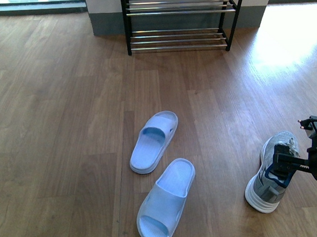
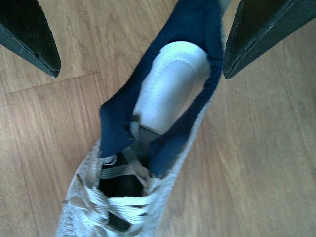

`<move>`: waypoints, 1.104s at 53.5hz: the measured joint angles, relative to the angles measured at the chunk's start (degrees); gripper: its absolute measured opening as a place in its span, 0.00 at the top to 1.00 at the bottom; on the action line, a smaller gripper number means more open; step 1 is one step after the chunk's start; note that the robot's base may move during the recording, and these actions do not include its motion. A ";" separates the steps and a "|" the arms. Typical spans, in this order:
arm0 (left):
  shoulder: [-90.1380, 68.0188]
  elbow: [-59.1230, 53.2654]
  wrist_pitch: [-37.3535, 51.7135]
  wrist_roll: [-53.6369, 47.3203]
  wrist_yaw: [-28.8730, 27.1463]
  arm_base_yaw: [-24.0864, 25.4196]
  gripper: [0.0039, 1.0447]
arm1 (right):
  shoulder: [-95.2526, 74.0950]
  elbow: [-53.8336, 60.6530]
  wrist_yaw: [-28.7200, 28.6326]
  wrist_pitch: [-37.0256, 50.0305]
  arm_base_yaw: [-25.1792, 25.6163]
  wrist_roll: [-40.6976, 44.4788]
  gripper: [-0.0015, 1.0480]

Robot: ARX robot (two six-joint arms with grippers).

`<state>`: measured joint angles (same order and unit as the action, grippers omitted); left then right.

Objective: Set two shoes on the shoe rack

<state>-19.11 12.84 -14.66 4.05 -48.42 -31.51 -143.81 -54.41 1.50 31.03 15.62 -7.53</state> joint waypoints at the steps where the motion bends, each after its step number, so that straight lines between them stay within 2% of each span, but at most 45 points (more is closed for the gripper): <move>1: 0.00 0.00 0.00 0.00 0.00 0.00 0.99 | -0.52 -0.44 0.13 -0.09 0.42 -0.09 0.09; 12: 0.00 0.00 0.00 0.00 0.00 0.00 0.99 | -5.46 -5.68 0.35 -0.11 3.17 -2.54 0.09; 26: 0.00 0.00 0.00 0.00 0.00 0.00 0.99 | -11.63 -13.07 0.00 0.22 3.21 -6.73 0.10; 38: 0.00 0.00 0.00 0.00 0.00 0.00 0.99 | -15.45 -17.18 1.57 -0.74 2.49 -6.64 0.53; 42: 0.00 0.00 0.00 0.00 0.00 0.00 0.99 | -15.61 -17.29 1.75 -0.74 2.49 -6.64 0.61; 52: 0.00 0.00 0.00 0.00 0.00 0.00 0.99 | -15.61 -17.29 3.54 -0.77 2.75 -4.94 0.96; 53: 0.00 0.00 0.00 0.00 0.00 0.00 0.99 | -15.61 -17.14 3.58 -0.57 2.84 -4.48 0.99; 59: 0.00 0.00 0.00 0.00 0.00 0.00 0.99 | -15.06 -16.20 4.26 0.35 3.41 -3.10 0.99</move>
<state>-19.11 12.84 -14.66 4.05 -48.42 -31.51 -158.87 -70.61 5.76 31.38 19.03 -10.63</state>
